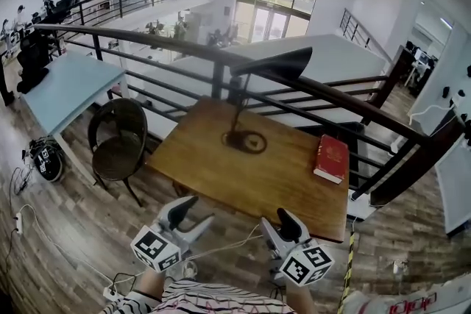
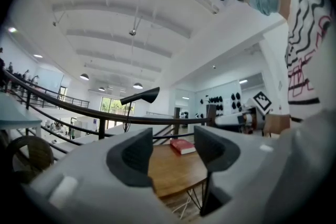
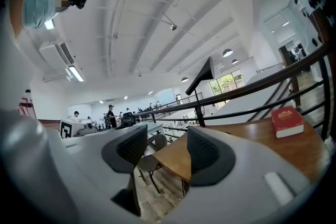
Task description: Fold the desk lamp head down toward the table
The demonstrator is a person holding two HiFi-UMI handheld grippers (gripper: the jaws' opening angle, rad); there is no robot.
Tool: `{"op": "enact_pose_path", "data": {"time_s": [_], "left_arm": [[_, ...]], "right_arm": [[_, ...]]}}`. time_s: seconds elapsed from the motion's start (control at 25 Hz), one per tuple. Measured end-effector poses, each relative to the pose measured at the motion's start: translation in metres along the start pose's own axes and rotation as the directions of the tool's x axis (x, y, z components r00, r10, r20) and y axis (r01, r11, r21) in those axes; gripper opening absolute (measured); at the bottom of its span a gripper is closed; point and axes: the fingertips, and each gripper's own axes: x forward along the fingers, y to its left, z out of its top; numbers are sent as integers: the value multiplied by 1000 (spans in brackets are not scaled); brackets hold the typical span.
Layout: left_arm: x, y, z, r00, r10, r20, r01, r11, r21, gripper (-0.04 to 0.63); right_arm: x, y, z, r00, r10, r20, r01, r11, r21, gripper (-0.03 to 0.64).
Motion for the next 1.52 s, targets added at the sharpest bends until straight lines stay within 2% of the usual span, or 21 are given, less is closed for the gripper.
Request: {"op": "enact_pose_path", "data": {"time_s": [0.16, 0.4, 0.68, 1.04, 1.28, 1.52], "left_arm": [[2, 65, 8, 1000, 3, 15, -3, 1000, -10, 244], [-11, 155, 15, 1000, -12, -4, 12, 1000, -4, 244], [-2, 232, 16, 999, -50, -20, 50, 999, -6, 244], [44, 272, -8, 993, -113, -40, 110, 992, -69, 244], [82, 288, -8, 995, -99, -28, 97, 993, -65, 244], [133, 281, -1, 997, -69, -27, 68, 997, -44, 244]], "right_arm": [[59, 5, 7, 1000, -5, 14, 5, 1000, -9, 227], [146, 24, 8, 999, -27, 27, 27, 1000, 9, 227], [211, 19, 9, 995, -92, 48, 90, 995, 35, 227], [241, -22, 14, 981, -191, 27, 190, 981, 39, 227], [261, -59, 30, 983, -176, 41, 175, 984, 33, 227], [263, -106, 64, 988, -141, 68, 141, 990, 1, 227]]}}
